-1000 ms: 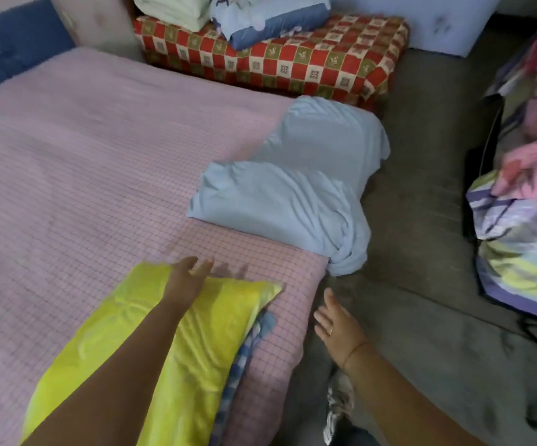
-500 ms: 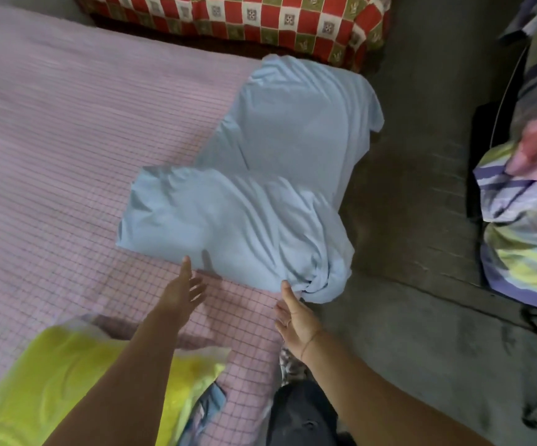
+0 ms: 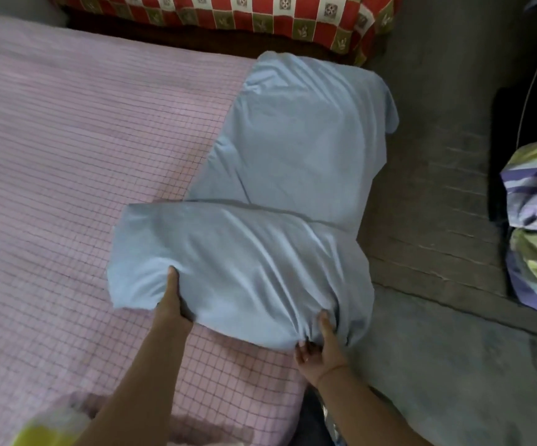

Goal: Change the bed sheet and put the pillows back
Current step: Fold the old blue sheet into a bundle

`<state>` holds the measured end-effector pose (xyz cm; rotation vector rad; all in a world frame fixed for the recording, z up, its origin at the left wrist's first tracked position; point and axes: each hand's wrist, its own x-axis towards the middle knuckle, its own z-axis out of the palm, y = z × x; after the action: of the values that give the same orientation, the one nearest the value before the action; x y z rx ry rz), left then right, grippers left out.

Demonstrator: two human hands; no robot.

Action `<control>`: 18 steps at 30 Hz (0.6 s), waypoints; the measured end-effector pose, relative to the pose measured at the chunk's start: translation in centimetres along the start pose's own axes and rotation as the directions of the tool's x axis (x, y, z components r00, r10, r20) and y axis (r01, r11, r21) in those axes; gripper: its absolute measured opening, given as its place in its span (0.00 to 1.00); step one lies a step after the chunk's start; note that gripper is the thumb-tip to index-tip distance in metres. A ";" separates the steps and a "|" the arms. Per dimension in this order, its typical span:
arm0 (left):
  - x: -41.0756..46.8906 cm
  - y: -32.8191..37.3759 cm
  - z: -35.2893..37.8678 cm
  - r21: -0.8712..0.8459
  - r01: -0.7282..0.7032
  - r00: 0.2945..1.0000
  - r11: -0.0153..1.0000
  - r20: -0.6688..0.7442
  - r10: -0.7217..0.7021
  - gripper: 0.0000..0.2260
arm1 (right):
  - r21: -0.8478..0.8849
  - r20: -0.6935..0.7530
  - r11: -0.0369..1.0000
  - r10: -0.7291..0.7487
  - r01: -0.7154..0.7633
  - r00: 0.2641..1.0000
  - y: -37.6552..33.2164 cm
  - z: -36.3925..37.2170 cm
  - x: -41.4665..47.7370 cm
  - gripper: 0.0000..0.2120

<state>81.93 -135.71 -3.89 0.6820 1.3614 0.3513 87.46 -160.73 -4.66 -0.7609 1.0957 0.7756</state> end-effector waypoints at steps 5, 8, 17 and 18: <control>0.6 6.1 5.4 0.043 -0.087 0.992 0.995 0.098 0.083 0.37 | 0.020 0.043 0.998 -0.059 0.059 0.997 -6.0 2.9 -0.8 0.24; 0.0 10.0 10.4 0.062 -0.155 0.960 0.986 0.245 0.135 0.42 | 0.031 0.149 0.981 -0.192 0.190 0.970 -10.9 6.9 -1.7 0.20; 0.0 15.5 24.9 0.168 -0.306 0.878 0.937 0.430 0.210 0.16 | -0.183 0.417 0.859 -0.373 0.478 0.829 -24.1 17.1 -2.5 0.17; 0.6 15.1 25.2 0.203 -0.308 0.891 0.930 0.404 0.207 0.17 | -0.216 0.431 0.852 -0.356 0.477 0.829 -24.7 17.8 -2.2 0.18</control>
<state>108.77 -130.02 6.63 1.1009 0.9542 0.2364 116.04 -158.98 5.95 -1.0339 0.4261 0.6811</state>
